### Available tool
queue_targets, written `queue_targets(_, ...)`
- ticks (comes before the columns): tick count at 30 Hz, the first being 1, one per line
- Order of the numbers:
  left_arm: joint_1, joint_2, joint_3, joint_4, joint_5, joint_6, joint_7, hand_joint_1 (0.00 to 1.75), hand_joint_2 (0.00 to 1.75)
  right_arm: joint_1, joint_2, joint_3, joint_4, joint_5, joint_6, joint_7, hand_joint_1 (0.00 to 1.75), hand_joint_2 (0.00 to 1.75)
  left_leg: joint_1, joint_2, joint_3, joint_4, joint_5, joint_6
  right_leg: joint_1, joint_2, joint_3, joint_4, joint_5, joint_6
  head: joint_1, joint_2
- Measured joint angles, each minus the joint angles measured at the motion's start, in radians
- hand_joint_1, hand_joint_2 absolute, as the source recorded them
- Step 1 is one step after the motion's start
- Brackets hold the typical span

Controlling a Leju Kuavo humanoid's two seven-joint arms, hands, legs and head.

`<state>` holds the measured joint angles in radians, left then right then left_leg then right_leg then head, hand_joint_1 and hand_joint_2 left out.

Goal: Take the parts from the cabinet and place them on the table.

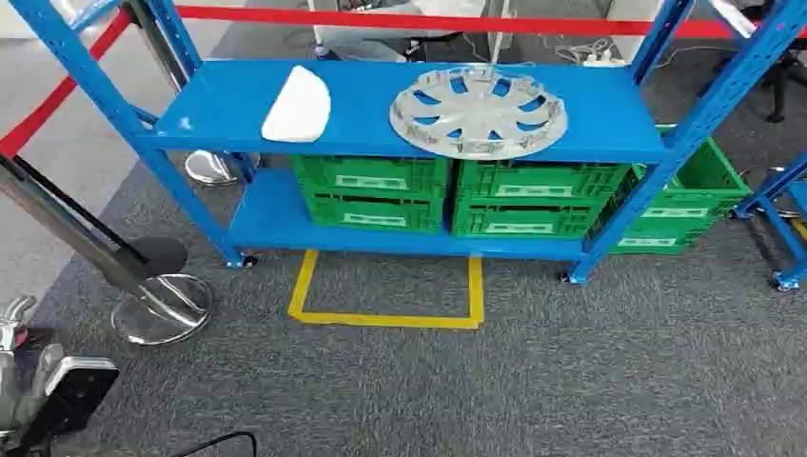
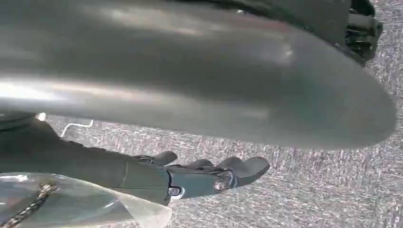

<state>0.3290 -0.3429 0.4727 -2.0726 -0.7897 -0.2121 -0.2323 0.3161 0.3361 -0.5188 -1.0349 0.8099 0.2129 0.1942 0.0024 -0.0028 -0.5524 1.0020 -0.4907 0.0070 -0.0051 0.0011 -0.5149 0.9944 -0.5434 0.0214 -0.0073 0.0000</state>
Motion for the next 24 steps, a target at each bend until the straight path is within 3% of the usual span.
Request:
queue_targets(1,0.0,-0.002,0.0,0.0,0.0,0.0,0.0,0.0,0.0,0.001,0.0,0.0,-0.003,0.0,0.0,0.0,0.0,0.0,0.007,0.001,0.009,-0.009,0.004,0.005,-0.002,0.001,0.001,0.01,-0.009,0.005,0.0,0.0)
queue_targets(2,-0.001,-0.003,0.0,0.0,0.001,0.0,0.0,0.0,0.0,0.0,0.0,0.001,-0.004,-0.001,0.0,0.0,0.0,0.0,0.007,0.001,0.013,-0.011,0.0,0.011,-0.001,0.0,-0.017,0.05,-0.034,0.008,0.005,0.0)
queue_targets(4,0.001,-0.004,0.001,0.0,0.001,0.0,0.0,0.0,0.0,0.001,0.0,0.0,-0.005,-0.002,0.0,0.0,0.0,0.0,0.006,0.003,0.017,-0.01,-0.005,0.018,-0.004,0.0,-0.105,0.209,-0.107,0.014,0.006,0.0)
queue_targets(5,0.001,-0.005,0.002,0.0,0.001,0.0,0.0,0.0,0.0,0.003,0.0,0.001,-0.005,-0.002,0.0,0.0,0.0,0.0,0.005,0.003,0.018,-0.01,-0.008,0.02,-0.004,0.0,-0.15,0.285,-0.13,0.016,0.008,0.0)
queue_targets(6,0.002,-0.005,0.003,0.0,0.001,0.0,0.0,0.0,0.0,0.004,0.0,0.001,-0.005,-0.002,0.0,0.0,0.0,0.0,0.005,0.003,0.022,-0.01,-0.011,0.02,-0.004,0.0,-0.181,0.326,-0.129,0.017,0.007,0.0)
queue_targets(7,0.003,-0.005,0.003,0.0,0.001,0.0,0.0,0.0,0.0,0.005,0.0,0.0,-0.005,-0.003,0.0,0.0,0.0,0.0,0.005,0.002,0.029,-0.01,-0.016,0.02,-0.004,0.0,-0.184,0.313,-0.099,0.017,0.007,0.0)
queue_targets(8,0.003,-0.005,0.005,0.0,0.001,0.0,0.0,0.0,0.0,0.005,0.0,0.0,-0.005,-0.003,0.0,0.0,0.0,0.0,0.005,0.001,0.039,-0.01,-0.023,0.018,-0.004,0.0,-0.164,0.255,-0.05,0.016,0.008,0.0)
queue_targets(10,0.003,-0.005,0.006,0.0,0.001,0.0,0.0,0.0,0.0,0.005,0.0,0.0,-0.005,-0.003,0.0,0.0,0.0,0.0,0.005,0.0,0.062,-0.01,-0.038,0.012,-0.004,-0.001,-0.085,0.073,0.057,0.007,0.008,0.0)
queue_targets(12,0.003,-0.005,0.006,0.0,0.001,0.0,0.0,0.0,0.0,0.003,0.0,0.001,-0.005,-0.003,0.0,0.0,0.0,0.0,-0.002,-0.001,0.065,-0.005,-0.052,-0.002,0.0,0.0,-0.049,0.024,0.042,-0.002,0.009,0.0)
queue_targets(15,0.003,-0.005,0.007,0.0,0.001,0.0,0.0,0.0,0.0,0.006,0.0,0.0,-0.007,-0.003,0.0,0.001,0.0,0.0,0.001,0.0,0.07,-0.014,-0.055,-0.015,0.003,0.002,-0.052,0.026,0.036,-0.018,0.003,0.0)
queue_targets(17,0.003,-0.004,0.007,-0.001,0.001,0.0,0.0,0.0,0.0,0.007,0.0,0.002,-0.008,-0.003,0.0,0.0,0.0,0.0,0.002,0.001,0.068,0.016,-0.078,-0.028,-0.006,0.001,-0.034,0.012,0.034,-0.028,-0.004,0.0)
queue_targets(18,0.002,-0.004,0.007,-0.001,0.001,0.0,0.0,0.0,0.0,0.005,0.0,0.003,-0.008,-0.003,0.0,0.0,0.0,0.0,0.003,0.0,0.035,0.081,-0.109,-0.032,-0.006,0.0,-0.027,0.01,0.03,-0.034,-0.01,0.0)
queue_targets(20,0.004,-0.003,0.007,0.0,0.001,0.0,0.0,0.0,0.0,0.004,0.0,0.003,-0.008,-0.003,0.0,0.0,0.0,0.0,0.006,0.0,-0.063,0.253,-0.172,-0.038,-0.006,-0.001,-0.018,0.01,0.02,-0.039,-0.009,0.0)
queue_targets(21,0.004,-0.003,0.007,0.0,0.001,0.0,0.0,0.0,0.0,0.005,0.0,0.003,-0.008,-0.003,0.0,0.0,0.0,0.0,0.006,0.0,-0.101,0.306,-0.178,-0.039,-0.006,0.0,-0.012,0.01,0.014,-0.039,-0.009,0.0)
queue_targets(22,0.004,-0.003,0.007,0.0,0.001,0.0,0.0,0.0,0.0,0.006,0.0,0.003,-0.008,-0.003,0.0,0.0,0.0,0.0,0.006,0.0,-0.117,0.311,-0.155,-0.038,-0.006,0.001,-0.003,0.011,0.007,-0.038,-0.009,0.0)
queue_targets(24,0.004,-0.003,0.008,0.0,0.001,0.0,0.0,0.0,0.0,0.006,0.0,0.003,-0.008,-0.003,0.0,0.0,0.0,0.0,0.006,0.0,-0.089,0.204,-0.048,-0.032,-0.006,0.005,0.023,0.01,-0.01,-0.036,-0.009,0.0)
